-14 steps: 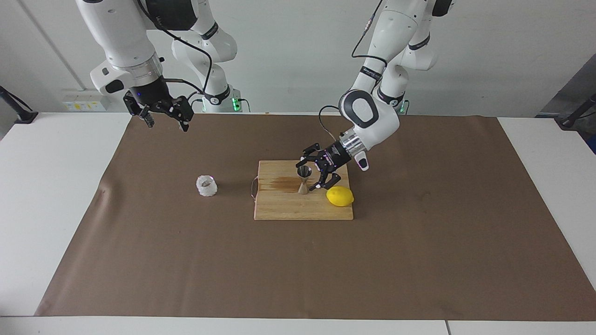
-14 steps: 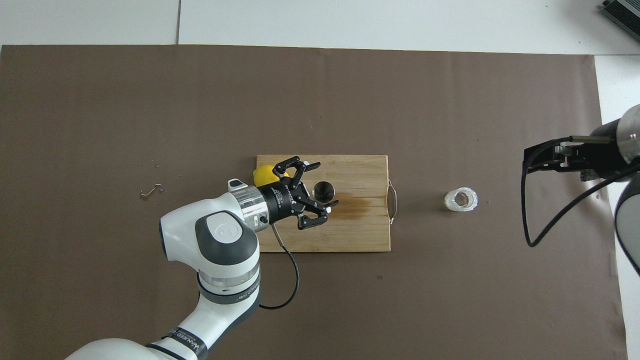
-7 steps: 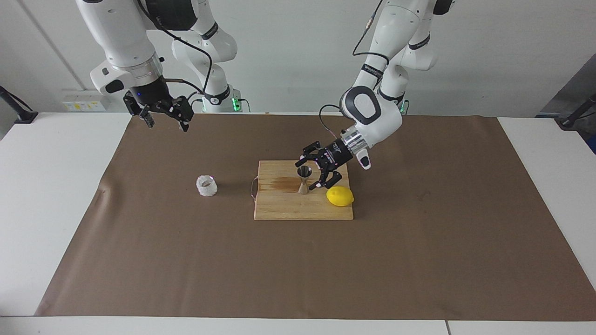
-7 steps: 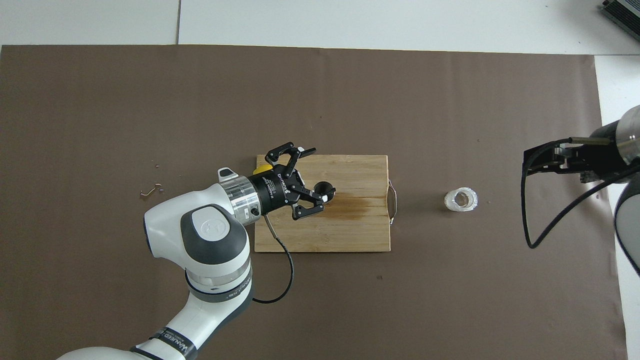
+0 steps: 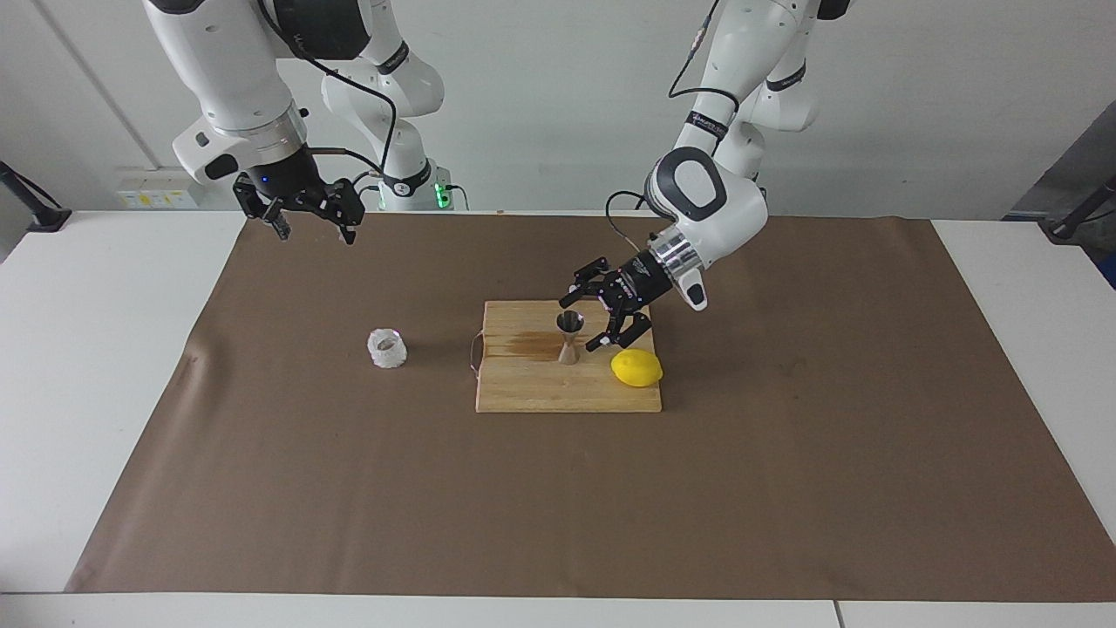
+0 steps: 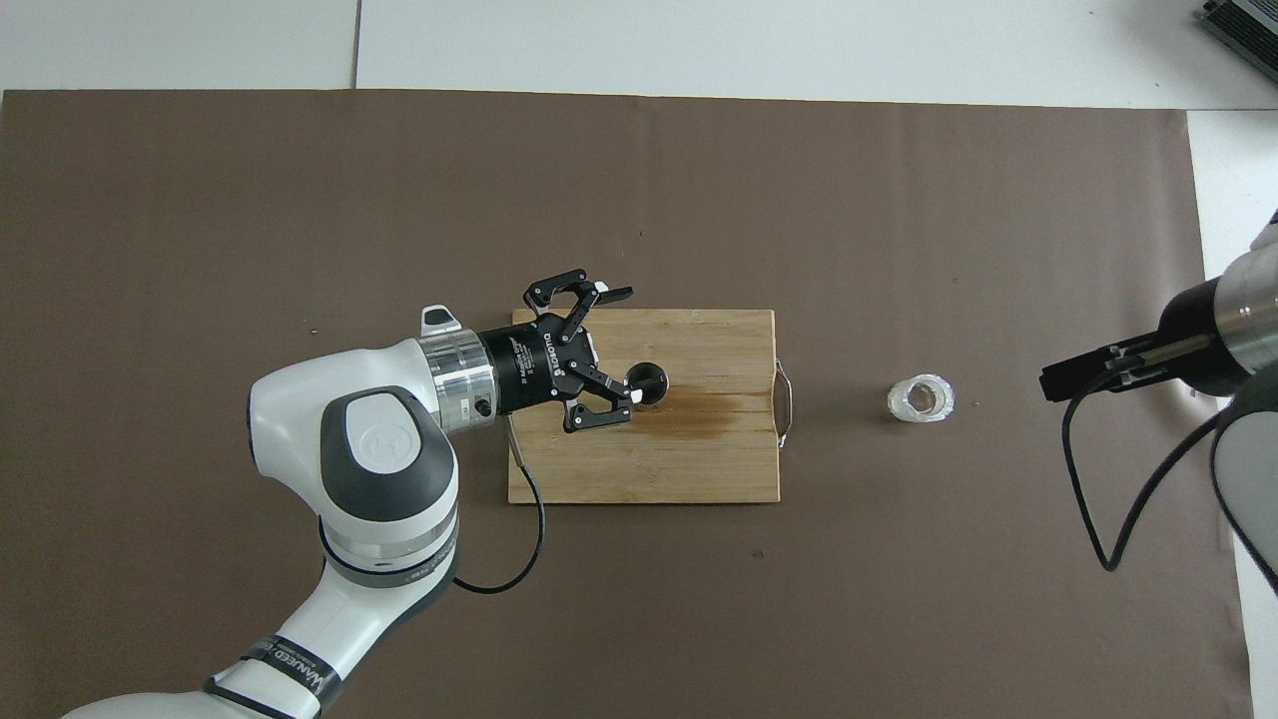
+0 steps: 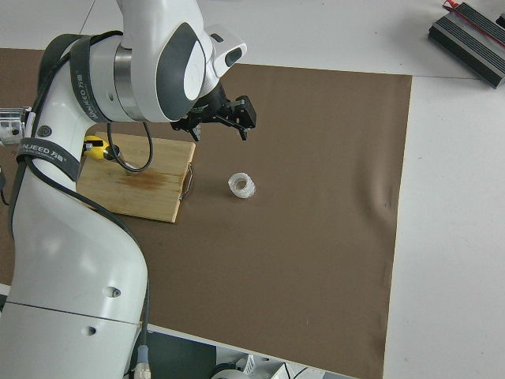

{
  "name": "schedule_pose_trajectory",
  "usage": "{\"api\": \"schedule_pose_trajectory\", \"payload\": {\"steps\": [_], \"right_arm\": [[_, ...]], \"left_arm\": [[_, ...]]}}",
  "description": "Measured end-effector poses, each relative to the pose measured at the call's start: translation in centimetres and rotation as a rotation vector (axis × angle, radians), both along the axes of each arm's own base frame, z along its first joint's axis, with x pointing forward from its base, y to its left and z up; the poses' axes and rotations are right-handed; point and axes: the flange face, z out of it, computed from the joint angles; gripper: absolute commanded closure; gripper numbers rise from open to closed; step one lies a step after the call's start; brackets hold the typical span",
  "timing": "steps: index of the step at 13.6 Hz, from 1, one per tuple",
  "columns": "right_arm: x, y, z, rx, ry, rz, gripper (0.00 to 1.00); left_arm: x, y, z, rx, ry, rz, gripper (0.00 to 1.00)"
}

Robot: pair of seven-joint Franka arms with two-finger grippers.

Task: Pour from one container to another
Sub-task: 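Withdraw the left gripper while the right gripper reaches the white cup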

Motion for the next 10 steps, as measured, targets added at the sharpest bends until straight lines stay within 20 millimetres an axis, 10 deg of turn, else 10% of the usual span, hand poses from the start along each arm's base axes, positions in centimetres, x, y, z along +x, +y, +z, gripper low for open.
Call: {"api": "schedule_pose_trajectory", "payload": {"steps": [10], "right_arm": [[-1.3, -4.1, -6.8, 0.133, -0.174, 0.608, 0.0]], "left_arm": [[3.2, 4.6, 3.5, 0.163, 0.097, -0.286, 0.0]]}}
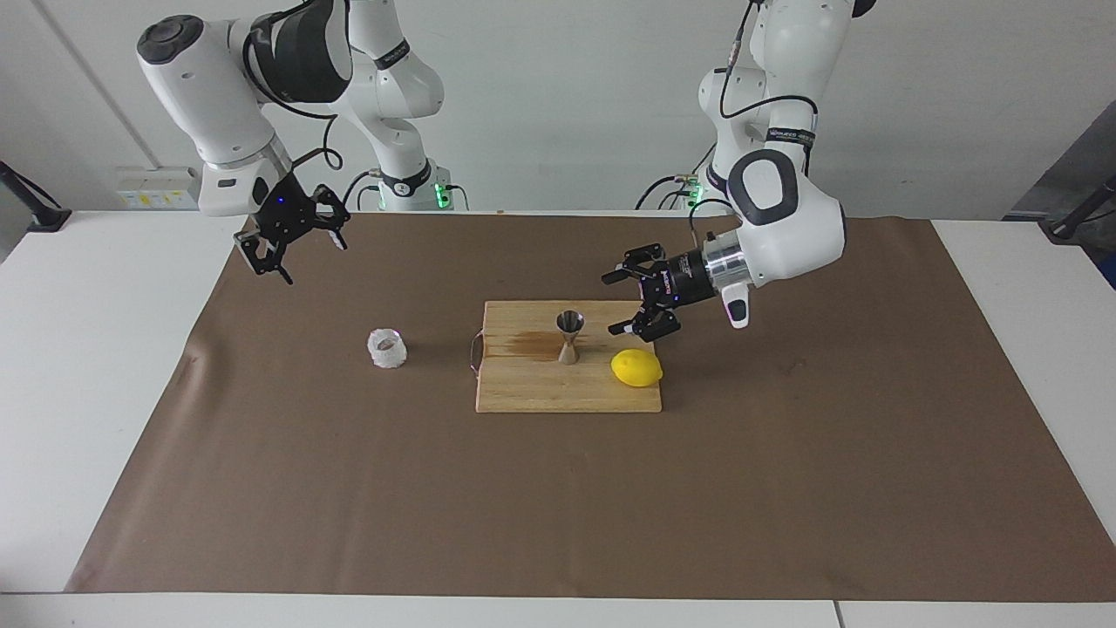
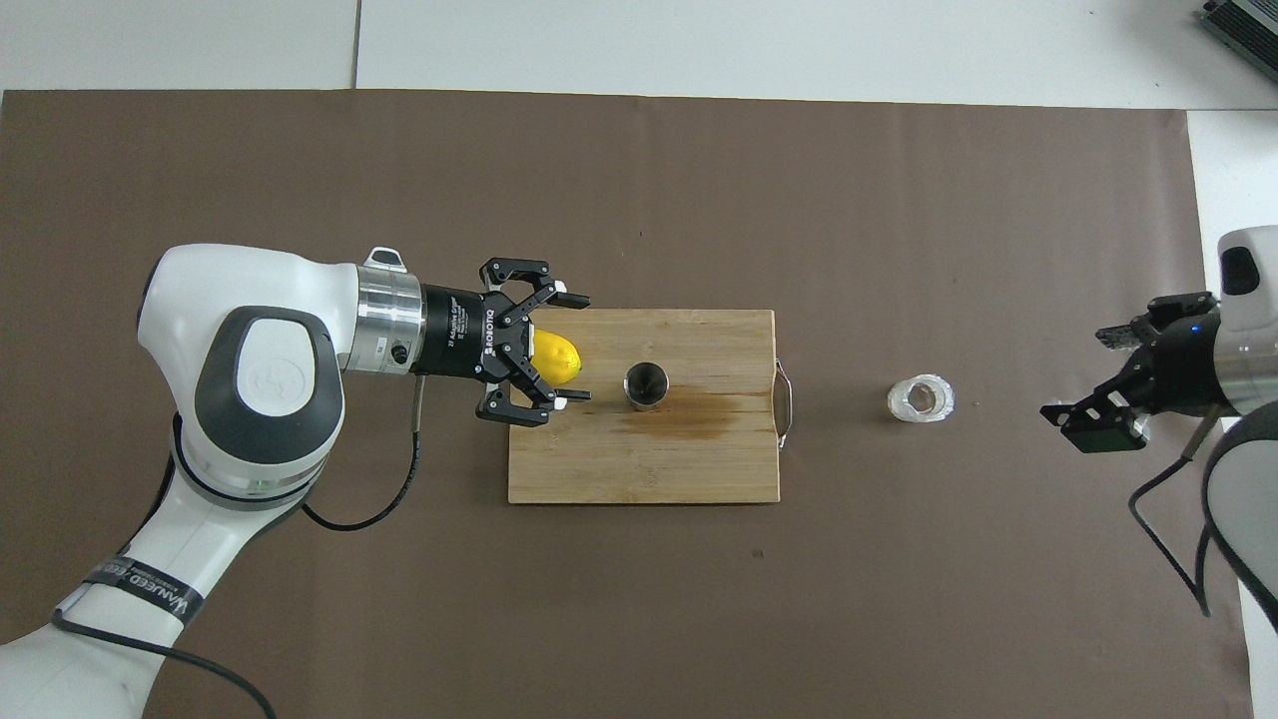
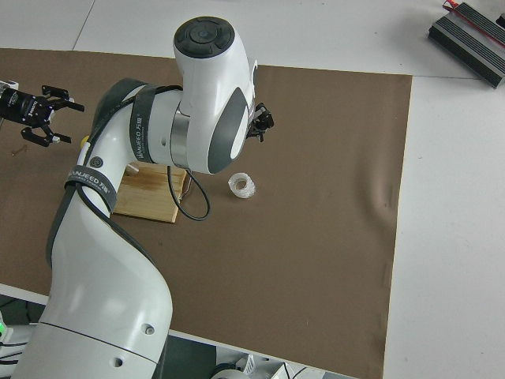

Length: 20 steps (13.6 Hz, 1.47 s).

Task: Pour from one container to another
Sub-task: 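Withdraw the left gripper while the right gripper reaches the white cup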

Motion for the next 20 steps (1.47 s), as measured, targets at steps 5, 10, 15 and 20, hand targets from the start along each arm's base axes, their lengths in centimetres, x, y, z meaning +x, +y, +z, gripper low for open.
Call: {"api": "schedule_pose_trajectory", "payload": {"steps": [5, 10, 15, 20], "right_arm": [[0.0, -1.9, -3.4, 0.04, -0.014, 0.128, 0.0], [0.7, -3.9, -9.0, 0.111, -0.073, 0.285, 0.0], [1.0, -4.6, -14.7, 0.177, -0.116, 0.393, 0.0], [0.3, -3.7, -19.2, 0.222, -0.114, 0.473, 0.0]], "left_arm": [[0.8, 4.1, 1.3, 0.185, -0.011, -0.172, 0.0], [1.8, 9.7, 3.6, 0.37, 0.006, -0.321, 0.0], [1.8, 13.2, 5.1, 0.439, -0.016, -0.543, 0.0], [2.2, 15.8, 6.9, 0.543, -0.073, -0.659, 0.0]]}}
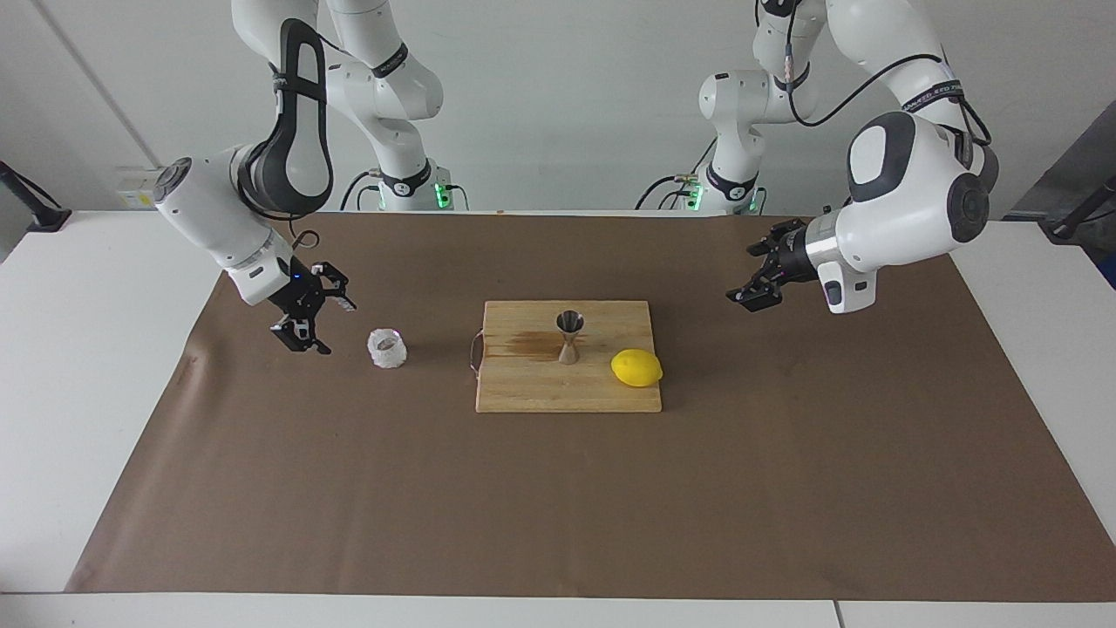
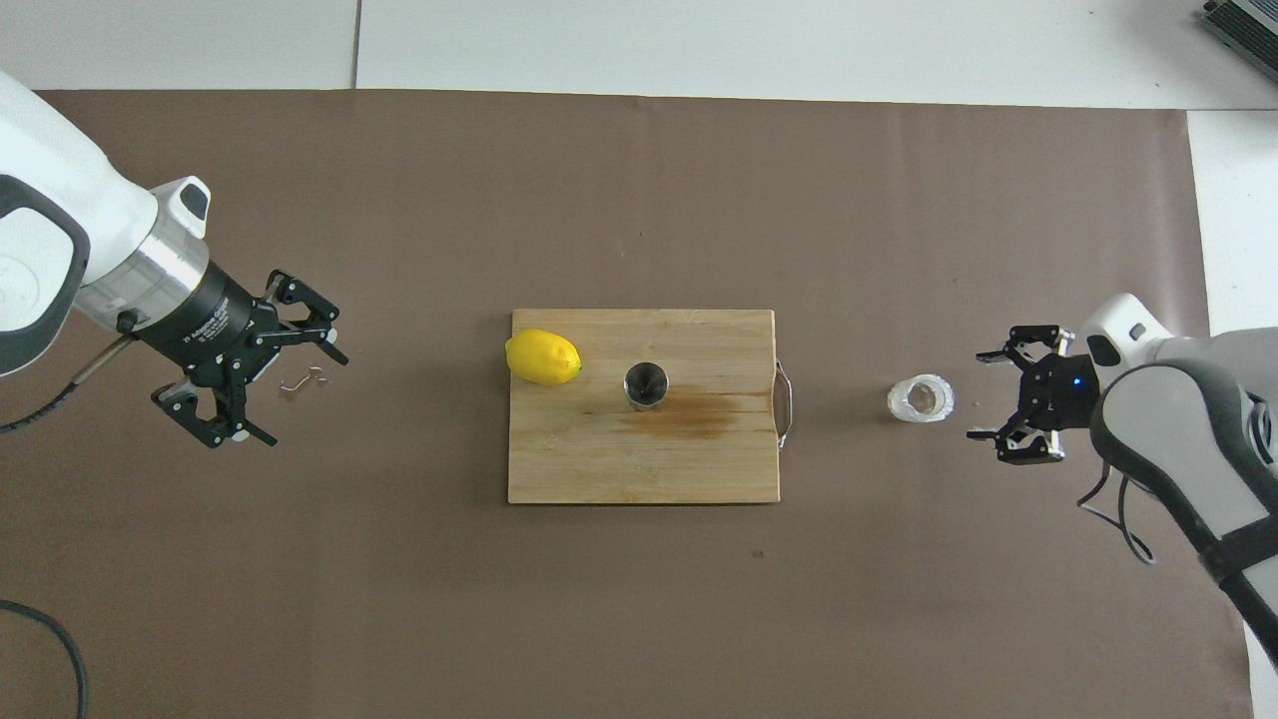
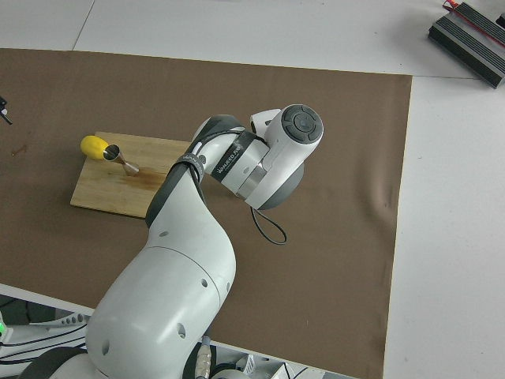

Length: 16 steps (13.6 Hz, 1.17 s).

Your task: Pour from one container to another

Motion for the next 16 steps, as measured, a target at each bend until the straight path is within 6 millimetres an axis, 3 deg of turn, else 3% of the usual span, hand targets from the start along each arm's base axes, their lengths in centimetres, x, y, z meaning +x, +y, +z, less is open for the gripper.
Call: {"api": "schedule_pose_trajectory", "payload": {"steps": [4, 8, 10, 13, 16], "right_arm": [[-0.1, 1.2, -2.2, 0.019, -0.017, 0.072, 0.0], [-0.1, 1.2, -5.1, 0.067, -0.042, 0.115, 0.0], [-0.2, 1.5, -6.3, 0.09, -0.045, 0.132, 0.0], [-0.1, 2.0, -6.7, 0.096, -0.041, 0.14, 0.0], [0.0, 2.3, -6.6, 0.096, -0.043, 0.146, 0.0]], "left_arm": [[0.1, -0.4, 0.5, -0.003, -0.028, -0.067, 0.0], [0.9, 0.9, 2.7, -0.071, -0.169, -0.462, 0.0], [1.2, 1.6, 3.3, -0.1, -0.204, -0.565, 0.0], [1.7, 2.5, 3.6, -0.102, -0.249, -0.731, 0.0], [1.8, 3.0, 5.2, -0.064, -0.297, -0.79, 0.0]]}}
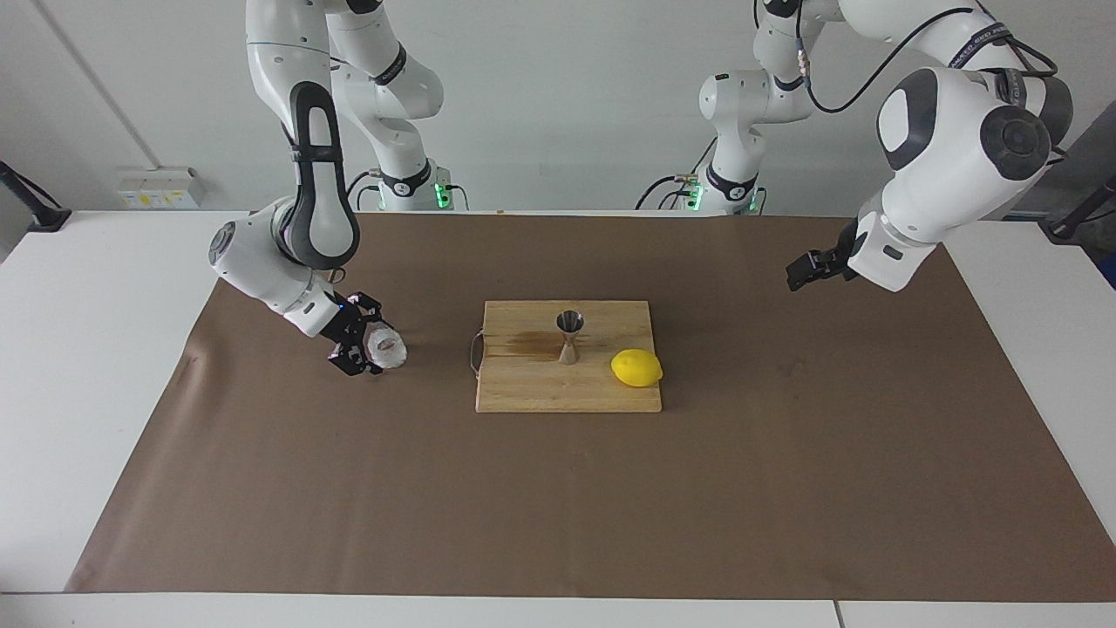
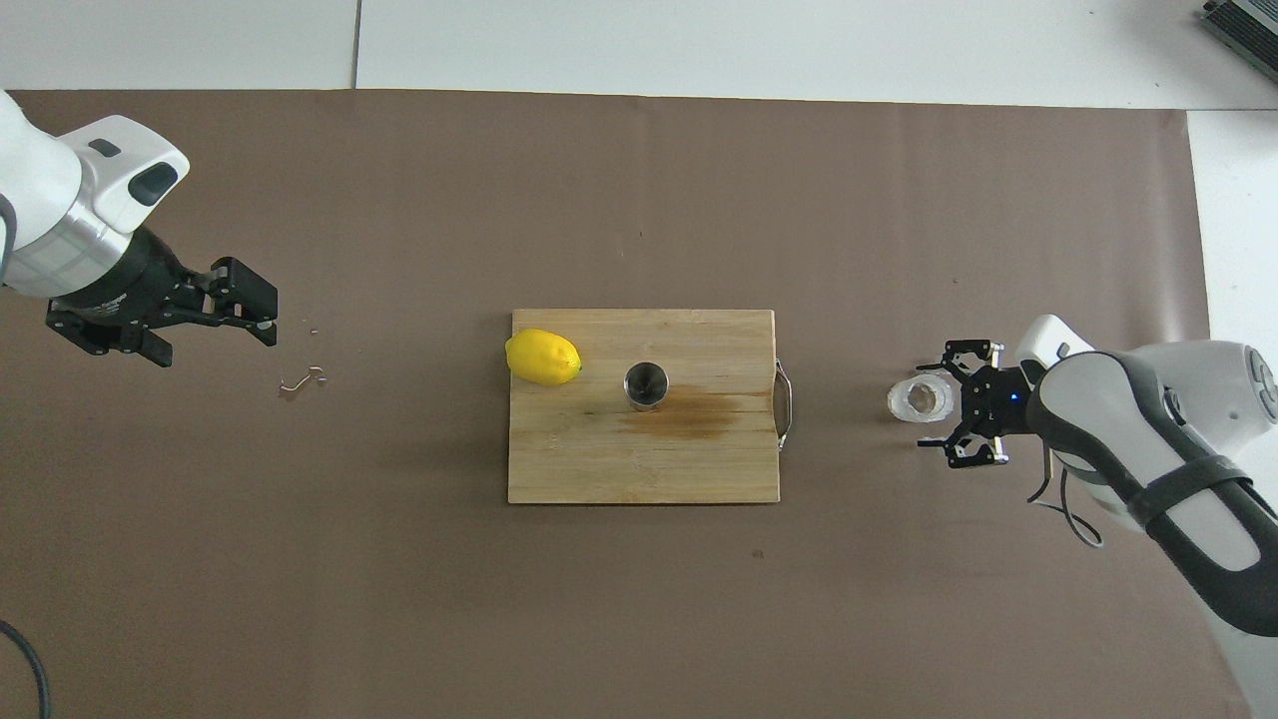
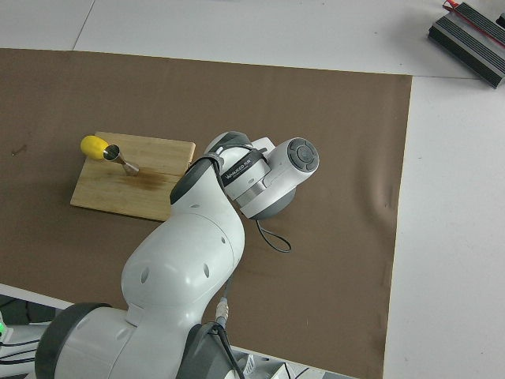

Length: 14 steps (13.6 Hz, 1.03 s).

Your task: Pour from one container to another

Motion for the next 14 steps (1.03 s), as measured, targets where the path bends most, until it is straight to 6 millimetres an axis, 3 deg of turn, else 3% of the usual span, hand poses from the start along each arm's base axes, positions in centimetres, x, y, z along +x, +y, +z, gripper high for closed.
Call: {"api": "schedule_pose_trajectory", "payload": {"steps": [2, 6, 9, 14], "right_arm": [[0.0, 0.3, 0.0, 0.001, -0.001, 0.005, 0.0], [0.1, 1.1, 0.1, 0.007, -0.002, 0.012, 0.43], [0.3, 1.2, 0.3, 0.008, -0.009, 0.012, 0.63], [0.5, 1.3, 0.4, 0.008, -0.012, 0.014, 0.71]], "left_arm": [[-0.1, 0.4, 0.7, 0.033, -0.024, -0.009, 0.0], [-0.5, 0.5, 1.7, 0.039, -0.042, -0.012, 0.0], [-0.7, 0.6, 2.0, 0.034, -0.046, -0.036, 0.0], [-2.1, 1.4, 2.2, 0.032, -0.089, -0.044, 0.0]]}}
